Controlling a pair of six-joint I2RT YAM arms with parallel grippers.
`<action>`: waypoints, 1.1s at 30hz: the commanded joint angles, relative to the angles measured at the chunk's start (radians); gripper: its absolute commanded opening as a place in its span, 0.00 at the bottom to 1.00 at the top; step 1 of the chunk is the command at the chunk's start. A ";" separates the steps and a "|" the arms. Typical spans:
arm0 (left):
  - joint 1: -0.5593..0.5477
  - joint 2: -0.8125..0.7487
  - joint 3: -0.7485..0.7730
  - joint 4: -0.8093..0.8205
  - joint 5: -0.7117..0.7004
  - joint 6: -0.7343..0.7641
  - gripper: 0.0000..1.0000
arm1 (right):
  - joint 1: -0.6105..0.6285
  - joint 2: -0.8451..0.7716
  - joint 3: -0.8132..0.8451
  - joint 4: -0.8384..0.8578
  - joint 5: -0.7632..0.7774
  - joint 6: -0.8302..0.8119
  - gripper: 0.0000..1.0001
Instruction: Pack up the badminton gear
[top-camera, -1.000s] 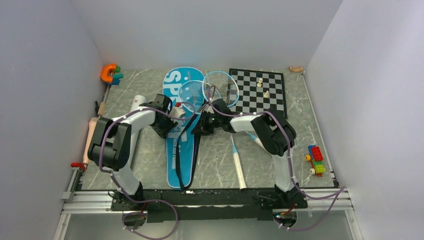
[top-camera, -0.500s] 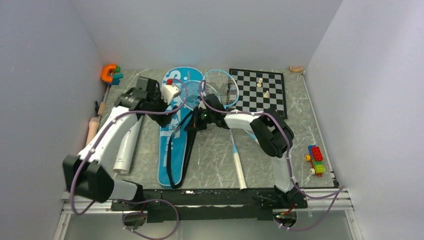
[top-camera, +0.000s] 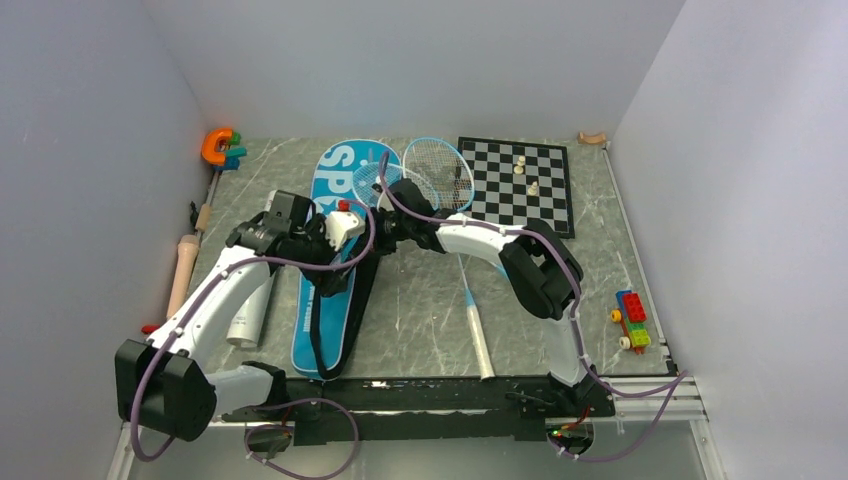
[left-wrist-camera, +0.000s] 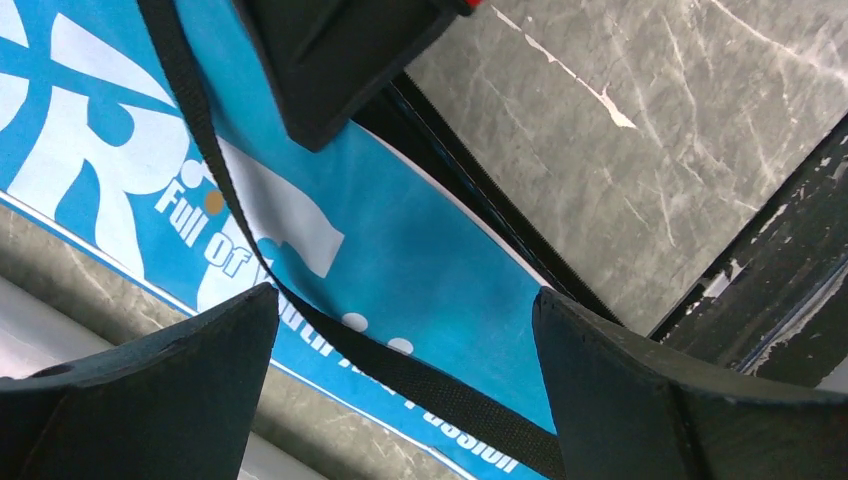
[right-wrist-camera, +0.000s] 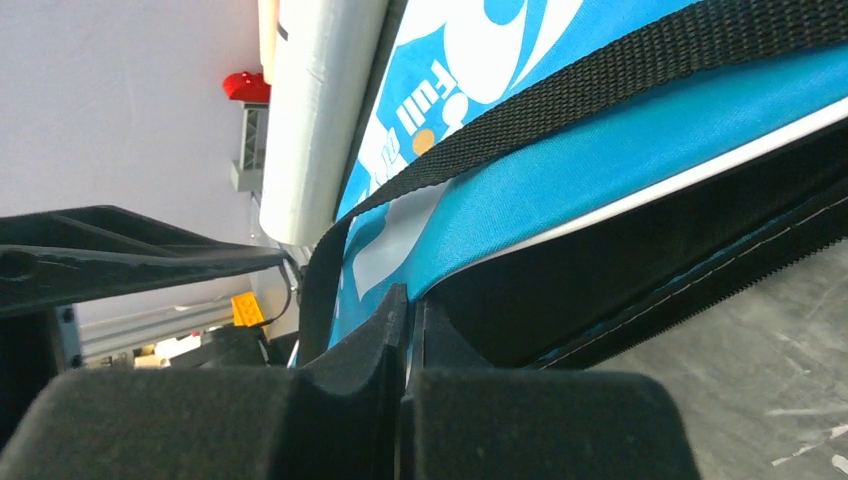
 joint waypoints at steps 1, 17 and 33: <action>-0.014 -0.067 -0.030 0.084 -0.024 0.028 0.99 | 0.013 -0.050 0.083 0.054 -0.072 0.034 0.00; -0.073 -0.085 -0.138 0.212 -0.323 0.024 0.99 | 0.064 0.017 0.210 0.079 -0.134 0.129 0.00; -0.072 -0.064 -0.075 0.209 -0.510 -0.069 0.00 | 0.038 0.051 0.205 0.154 -0.202 0.201 0.20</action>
